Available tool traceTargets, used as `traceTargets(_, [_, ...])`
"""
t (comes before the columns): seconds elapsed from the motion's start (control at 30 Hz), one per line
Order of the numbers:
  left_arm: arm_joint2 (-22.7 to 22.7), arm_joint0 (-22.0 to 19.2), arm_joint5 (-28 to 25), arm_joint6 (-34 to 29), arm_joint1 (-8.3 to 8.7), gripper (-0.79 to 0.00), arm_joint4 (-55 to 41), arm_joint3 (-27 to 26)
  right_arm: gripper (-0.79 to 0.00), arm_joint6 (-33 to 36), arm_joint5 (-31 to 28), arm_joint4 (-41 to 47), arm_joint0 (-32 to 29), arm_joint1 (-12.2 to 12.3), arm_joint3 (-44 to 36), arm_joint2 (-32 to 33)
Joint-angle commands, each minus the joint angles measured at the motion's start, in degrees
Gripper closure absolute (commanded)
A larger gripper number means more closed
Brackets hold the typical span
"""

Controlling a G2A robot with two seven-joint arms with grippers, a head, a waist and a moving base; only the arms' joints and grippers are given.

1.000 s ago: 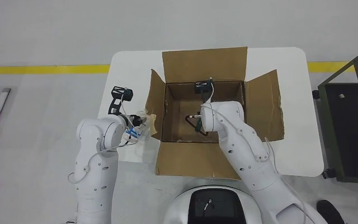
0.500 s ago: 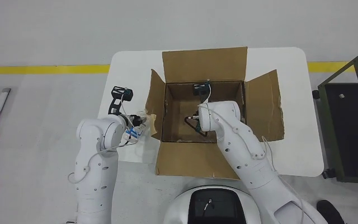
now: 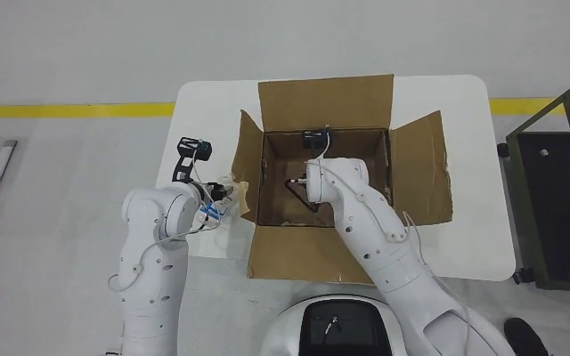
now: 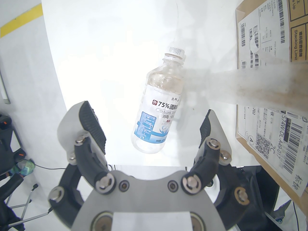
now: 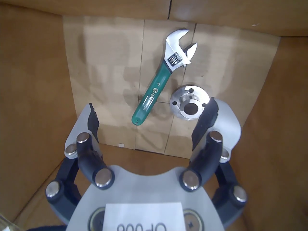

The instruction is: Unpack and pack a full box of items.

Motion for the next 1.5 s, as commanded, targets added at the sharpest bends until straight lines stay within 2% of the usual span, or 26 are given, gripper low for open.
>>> traceTargets(0.0, [0.0, 0.0, 0.0, 0.0, 0.0, -0.785, 0.0, 0.0, -0.785, -0.6, 0.7, -1.2, 1.0, -1.1, 2.1, 0.8])
traceTargets(0.33, [0.0, 0.0, 0.0, 0.0, 0.0, -0.785, 0.0, 0.0, -0.785, -0.7, 0.7, -9.1, 2.8, -7.0, 7.3, 6.1])
traceTargets(0.37, [0.0, 0.0, 0.0, 0.0, 0.0, -0.785, 0.0, 0.0, -0.739, -0.3, 0.3, -10.2, 2.7, -7.5, 7.2, 6.9])
traceTargets(0.43, [0.0, 0.0, 0.0, 0.0, 0.0, -0.785, 0.0, 0.0, -0.785, 0.6, -0.6, -12.3, 2.6, -8.1, 7.0, 8.4])
traceTargets(0.57, [0.0, 0.0, 0.0, 0.0, 0.0, -0.785, 0.0, 0.0, -0.785, 2.6, -2.6, -13.6, 2.4, -8.3, 6.3, 10.7])
traceTargets(0.97, [0.0, 0.0, 0.0, 0.0, 0.0, -0.785, 0.0, 0.0, -0.785, 1.2, -3.1, -12.8, 2.1, -7.7, 6.6, 10.1])
traceTargets(1.13, [0.0, 0.0, 0.0, 0.0, 0.0, -0.785, 0.0, 0.0, -0.785, 1.4, -1.4, -12.8, 1.9, -7.6, 6.7, 8.5])
traceTargets(1.17, [0.0, 0.0, 0.0, 0.0, 0.0, -0.785, 0.0, 0.0, -0.677, 1.2, -1.2, -12.7, 2.0, -7.6, 7.0, 8.7])
traceTargets(1.2, [0.0, 0.0, 0.0, 0.0, 0.0, -0.785, 0.0, 0.0, -0.613, 1.1, -1.1, -12.7, 2.1, -7.6, 7.3, 8.8])
traceTargets(1.27, [0.0, 0.0, 0.0, 0.0, 0.0, -0.785, 0.0, 0.0, -0.342, 0.9, -0.9, -12.7, 2.4, -7.7, 8.2, 8.9])
traceTargets(1.47, [0.0, 0.0, 0.0, 0.0, 0.0, -0.785, 0.0, 0.0, -0.339, -0.3, 0.3, -11.4, 3.4, -8.1, 10.8, 9.9])
